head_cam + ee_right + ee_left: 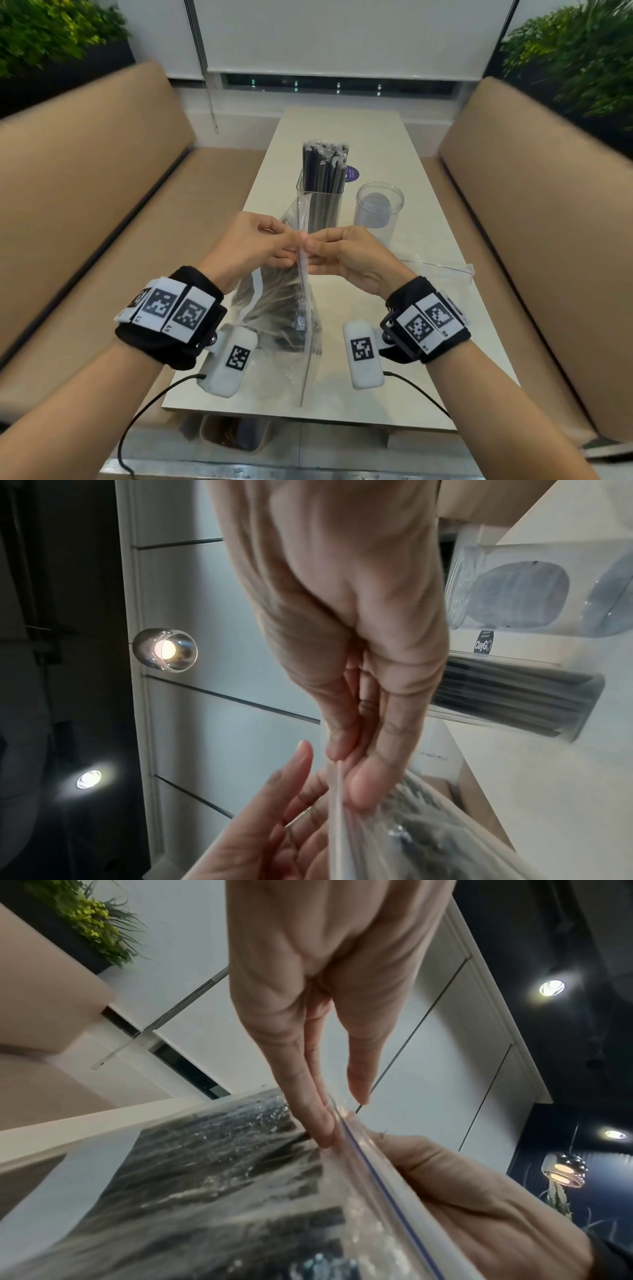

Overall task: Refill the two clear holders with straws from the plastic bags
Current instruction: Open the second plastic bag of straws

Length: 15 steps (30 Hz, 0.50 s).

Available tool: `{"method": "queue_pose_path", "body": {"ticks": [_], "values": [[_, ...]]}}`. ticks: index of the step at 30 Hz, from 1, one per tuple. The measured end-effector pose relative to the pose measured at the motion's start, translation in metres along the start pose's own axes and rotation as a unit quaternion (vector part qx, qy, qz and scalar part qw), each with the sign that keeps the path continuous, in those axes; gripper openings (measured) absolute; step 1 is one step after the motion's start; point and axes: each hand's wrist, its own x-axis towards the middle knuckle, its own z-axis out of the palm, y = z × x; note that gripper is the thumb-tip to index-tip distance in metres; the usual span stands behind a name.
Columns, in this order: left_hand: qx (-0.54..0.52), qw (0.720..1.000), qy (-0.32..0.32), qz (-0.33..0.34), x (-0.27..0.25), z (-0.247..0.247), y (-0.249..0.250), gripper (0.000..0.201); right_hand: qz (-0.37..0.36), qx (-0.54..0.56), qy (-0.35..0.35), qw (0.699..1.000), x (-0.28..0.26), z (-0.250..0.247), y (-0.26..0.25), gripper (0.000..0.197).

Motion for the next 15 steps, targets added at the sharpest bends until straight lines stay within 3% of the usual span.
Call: {"method": "queue_pose_path", "body": {"ticks": [6, 9, 11, 13, 15], "values": [[0.059, 0.998, -0.03, 0.0, -0.001, 0.002, 0.0, 0.022, 0.006, -0.023, 0.0, 1.0, -0.002, 0.001, 0.002, 0.007], [0.038, 0.997, -0.062, -0.011, 0.0, 0.002, -0.001, 0.014, 0.005, -0.047, 0.024, 0.999, -0.002, 0.005, 0.003, 0.007], [0.041, 0.998, -0.045, -0.005, 0.0, 0.007, -0.002, 0.005, -0.013, -0.102, 0.054, 0.993, -0.003, 0.011, 0.004, 0.007], [0.123, 0.991, 0.015, 0.041, 0.0, 0.014, -0.007, 0.012, -0.079, -0.253, 0.121, 0.957, -0.002, 0.017, 0.005, 0.012], [0.237, 0.961, 0.083, 0.12, -0.001, 0.016, -0.012, 0.012, -0.144, -0.4, 0.188, 0.885, -0.001, 0.019, 0.005, 0.016]]}}
